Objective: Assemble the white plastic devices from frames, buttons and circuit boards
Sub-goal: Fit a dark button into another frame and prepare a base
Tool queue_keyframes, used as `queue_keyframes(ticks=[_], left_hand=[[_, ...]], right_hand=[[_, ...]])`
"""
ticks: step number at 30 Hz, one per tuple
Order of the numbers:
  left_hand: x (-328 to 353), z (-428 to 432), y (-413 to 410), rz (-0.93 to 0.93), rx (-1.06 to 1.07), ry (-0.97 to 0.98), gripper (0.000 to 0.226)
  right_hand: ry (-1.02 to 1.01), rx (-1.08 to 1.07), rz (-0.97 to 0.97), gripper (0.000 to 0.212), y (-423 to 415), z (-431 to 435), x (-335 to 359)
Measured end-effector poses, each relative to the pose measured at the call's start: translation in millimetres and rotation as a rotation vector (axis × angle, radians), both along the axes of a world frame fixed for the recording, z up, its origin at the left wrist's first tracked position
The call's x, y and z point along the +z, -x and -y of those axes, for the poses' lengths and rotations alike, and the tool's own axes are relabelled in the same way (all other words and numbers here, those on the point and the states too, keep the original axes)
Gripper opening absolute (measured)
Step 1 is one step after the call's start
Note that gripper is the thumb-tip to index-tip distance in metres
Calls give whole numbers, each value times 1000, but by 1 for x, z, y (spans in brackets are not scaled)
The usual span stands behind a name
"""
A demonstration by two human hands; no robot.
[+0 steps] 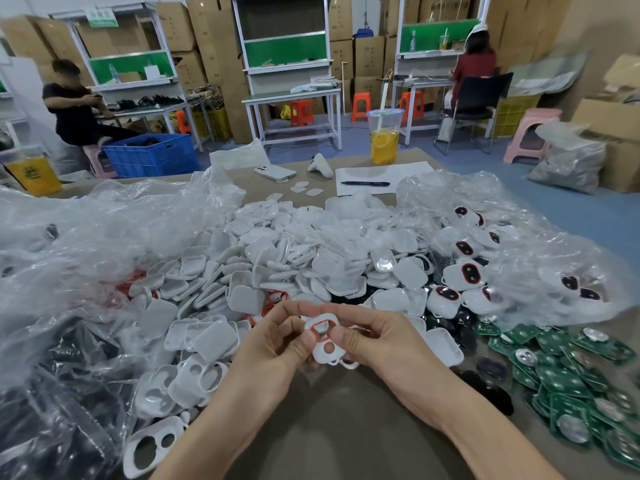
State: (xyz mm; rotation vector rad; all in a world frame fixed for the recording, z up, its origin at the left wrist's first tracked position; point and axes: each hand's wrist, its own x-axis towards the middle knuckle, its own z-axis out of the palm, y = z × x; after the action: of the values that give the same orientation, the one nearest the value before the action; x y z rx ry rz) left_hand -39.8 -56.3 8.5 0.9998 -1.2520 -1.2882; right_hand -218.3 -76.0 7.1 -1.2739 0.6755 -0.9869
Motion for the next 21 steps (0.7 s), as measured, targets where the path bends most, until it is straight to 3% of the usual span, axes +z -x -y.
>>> queue_keyframes(ticks=[5, 10, 15, 21], left_hand=[[2, -2, 2, 40, 33, 3, 26], [3, -3, 8, 122, 74, 21, 21], [5, -6, 12, 282, 133, 73, 44], [3, -7, 14, 358, 182, 89, 46]], right_hand=[[-3, -10, -20, 30, 1, -1, 3], [28, -47, -108, 30, 0, -3, 4], [80, -95, -196, 39, -2, -5, 8], [119, -113, -204, 38, -5, -10, 13]])
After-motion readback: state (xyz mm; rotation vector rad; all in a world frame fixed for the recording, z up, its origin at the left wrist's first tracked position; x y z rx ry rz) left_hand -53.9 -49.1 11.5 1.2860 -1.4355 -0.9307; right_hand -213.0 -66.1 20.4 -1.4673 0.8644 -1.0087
